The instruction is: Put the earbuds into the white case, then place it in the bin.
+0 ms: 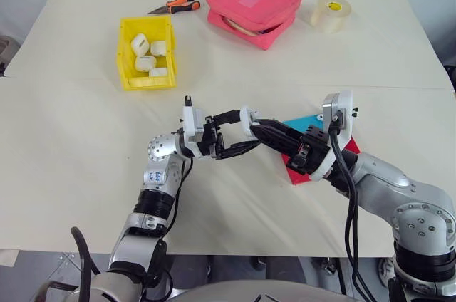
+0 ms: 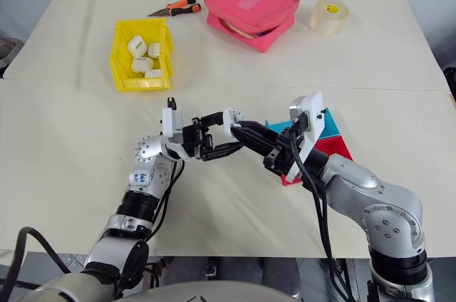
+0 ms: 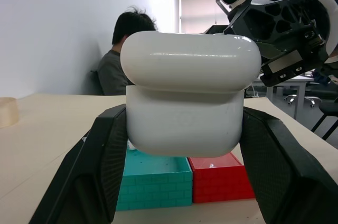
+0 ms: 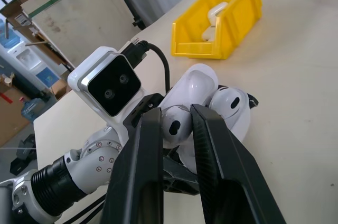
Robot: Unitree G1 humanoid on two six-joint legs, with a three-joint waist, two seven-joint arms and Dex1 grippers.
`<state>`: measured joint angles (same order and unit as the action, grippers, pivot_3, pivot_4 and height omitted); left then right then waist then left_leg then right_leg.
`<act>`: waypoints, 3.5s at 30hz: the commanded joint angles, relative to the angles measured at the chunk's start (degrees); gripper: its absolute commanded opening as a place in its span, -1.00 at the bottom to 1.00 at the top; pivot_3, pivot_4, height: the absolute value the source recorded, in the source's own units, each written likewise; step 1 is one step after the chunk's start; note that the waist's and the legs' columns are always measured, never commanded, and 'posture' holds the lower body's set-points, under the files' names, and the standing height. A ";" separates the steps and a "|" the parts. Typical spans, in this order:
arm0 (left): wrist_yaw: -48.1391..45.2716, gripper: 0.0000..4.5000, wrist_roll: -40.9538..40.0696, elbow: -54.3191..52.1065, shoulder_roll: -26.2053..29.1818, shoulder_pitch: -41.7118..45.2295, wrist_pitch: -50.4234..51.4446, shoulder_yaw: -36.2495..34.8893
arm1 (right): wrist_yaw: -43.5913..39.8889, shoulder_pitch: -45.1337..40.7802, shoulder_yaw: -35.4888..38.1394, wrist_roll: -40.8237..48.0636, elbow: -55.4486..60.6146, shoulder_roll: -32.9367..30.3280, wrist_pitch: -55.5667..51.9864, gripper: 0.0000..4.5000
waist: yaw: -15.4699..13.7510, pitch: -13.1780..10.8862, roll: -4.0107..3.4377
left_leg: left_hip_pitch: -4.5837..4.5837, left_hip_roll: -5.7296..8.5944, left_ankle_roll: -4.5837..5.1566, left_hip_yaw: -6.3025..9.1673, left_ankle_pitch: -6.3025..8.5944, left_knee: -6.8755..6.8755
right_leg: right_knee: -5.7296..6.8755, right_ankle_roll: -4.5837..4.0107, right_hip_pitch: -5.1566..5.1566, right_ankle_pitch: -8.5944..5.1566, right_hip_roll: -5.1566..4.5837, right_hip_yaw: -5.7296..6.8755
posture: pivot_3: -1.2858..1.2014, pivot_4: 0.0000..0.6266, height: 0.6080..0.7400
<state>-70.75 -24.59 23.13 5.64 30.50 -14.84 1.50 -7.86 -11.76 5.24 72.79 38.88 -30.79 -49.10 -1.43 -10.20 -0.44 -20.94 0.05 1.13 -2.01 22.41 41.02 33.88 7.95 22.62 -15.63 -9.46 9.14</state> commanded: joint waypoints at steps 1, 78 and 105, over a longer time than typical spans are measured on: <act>-0.99 0.24 -4.46 -4.86 -0.56 3.68 -2.96 -2.47 | 8.36 2.98 2.70 -0.48 -5.90 -2.32 -3.84 -0.81 | 0.01 0.00 0.00 | 0.00 0.00 0.00 0.00 0.00 0.00 | 0.00 0.00 0.00 0.00 0.00 0.00 | 0.03 -0.52 1.00; 2.38 0.24 -2.49 -1.59 -3.05 0.64 -8.27 -1.33 | -27.51 -22.51 -15.32 -42.23 -24.44 -25.00 -8.50 0.03 | -0.06 0.02 0.06 | -0.11 -0.02 0.09 0.00 0.05 0.06 | -0.09 0.03 0.01 0.02 -0.01 0.03 | 0.03 -0.52 1.00; 5.95 0.24 -2.04 -4.77 -2.41 -2.47 -9.56 -0.95 | -60.48 -34.51 -29.00 -73.98 -47.35 -21.67 23.94 0.03 | 0.11 0.02 0.05 | -0.13 -0.02 0.08 0.00 0.04 0.08 | -0.09 0.06 0.02 0.03 -0.01 0.06 | 0.03 -0.52 1.00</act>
<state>-65.21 -26.61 20.77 3.32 28.37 -23.91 0.20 -67.30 -45.21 -24.53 -0.65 -9.36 -52.78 -25.10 -1.33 -10.18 -0.39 -21.06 0.02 1.21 -2.01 22.46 41.11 33.79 8.01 22.64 -15.60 -9.47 9.20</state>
